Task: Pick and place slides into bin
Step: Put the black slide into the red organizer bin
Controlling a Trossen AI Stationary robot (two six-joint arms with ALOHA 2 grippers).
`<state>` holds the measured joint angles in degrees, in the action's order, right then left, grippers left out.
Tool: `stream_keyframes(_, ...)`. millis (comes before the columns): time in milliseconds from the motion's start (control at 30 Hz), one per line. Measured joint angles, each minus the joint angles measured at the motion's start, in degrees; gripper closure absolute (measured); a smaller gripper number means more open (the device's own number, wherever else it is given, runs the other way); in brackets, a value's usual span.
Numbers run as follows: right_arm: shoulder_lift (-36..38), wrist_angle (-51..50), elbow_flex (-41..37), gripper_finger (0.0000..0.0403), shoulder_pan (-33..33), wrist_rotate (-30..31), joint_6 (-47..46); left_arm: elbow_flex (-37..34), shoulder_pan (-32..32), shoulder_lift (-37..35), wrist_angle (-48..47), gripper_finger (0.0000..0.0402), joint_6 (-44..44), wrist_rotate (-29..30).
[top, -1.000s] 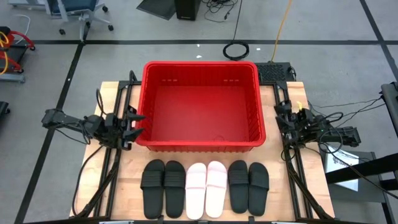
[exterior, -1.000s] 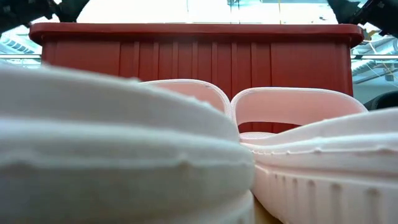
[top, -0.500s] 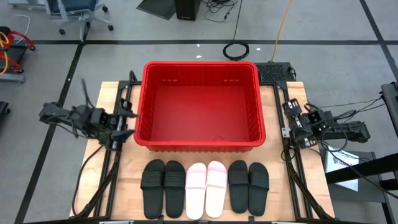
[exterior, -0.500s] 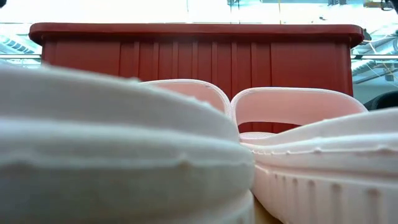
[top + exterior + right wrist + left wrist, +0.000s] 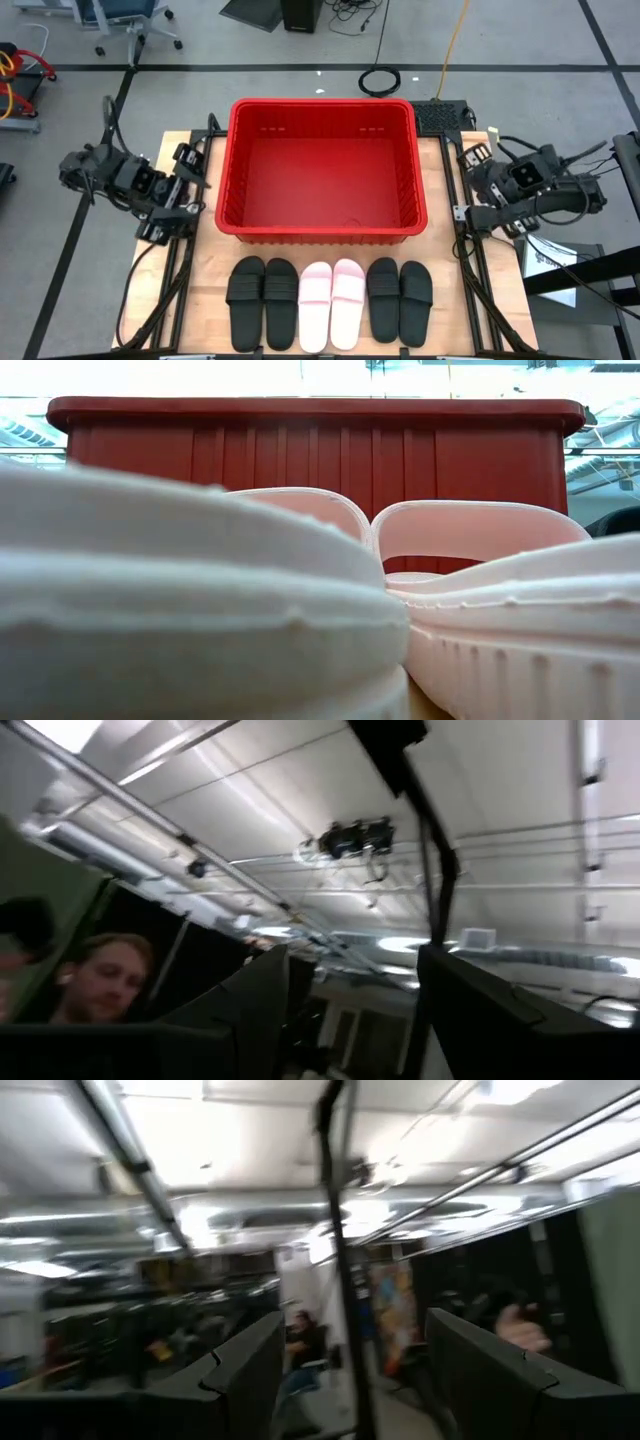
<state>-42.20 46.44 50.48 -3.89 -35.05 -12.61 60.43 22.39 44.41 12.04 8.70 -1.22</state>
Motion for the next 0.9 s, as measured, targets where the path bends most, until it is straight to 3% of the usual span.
stream_keyframes(200,-8.47,-12.43,11.75,0.0191,-9.95,-2.20,8.06,8.21,5.29,4.44,-3.57,0.0153,0.06,-1.81)
stream_keyframes(367,-14.20,-26.76,21.30,0.0191,-20.39,7.48,19.15,11.70,8.65,6.69,-7.92,0.0153,0.58,0.90)
stream_keyframes(567,-21.11,-43.17,33.13,0.0191,-32.38,25.88,28.90,12.10,12.06,7.66,-8.05,0.0153,2.24,5.75)
stream_keyframes(900,-31.96,-62.59,51.65,0.0191,-51.49,68.92,35.67,12.10,15.66,7.66,-8.13,0.0153,5.13,13.62)
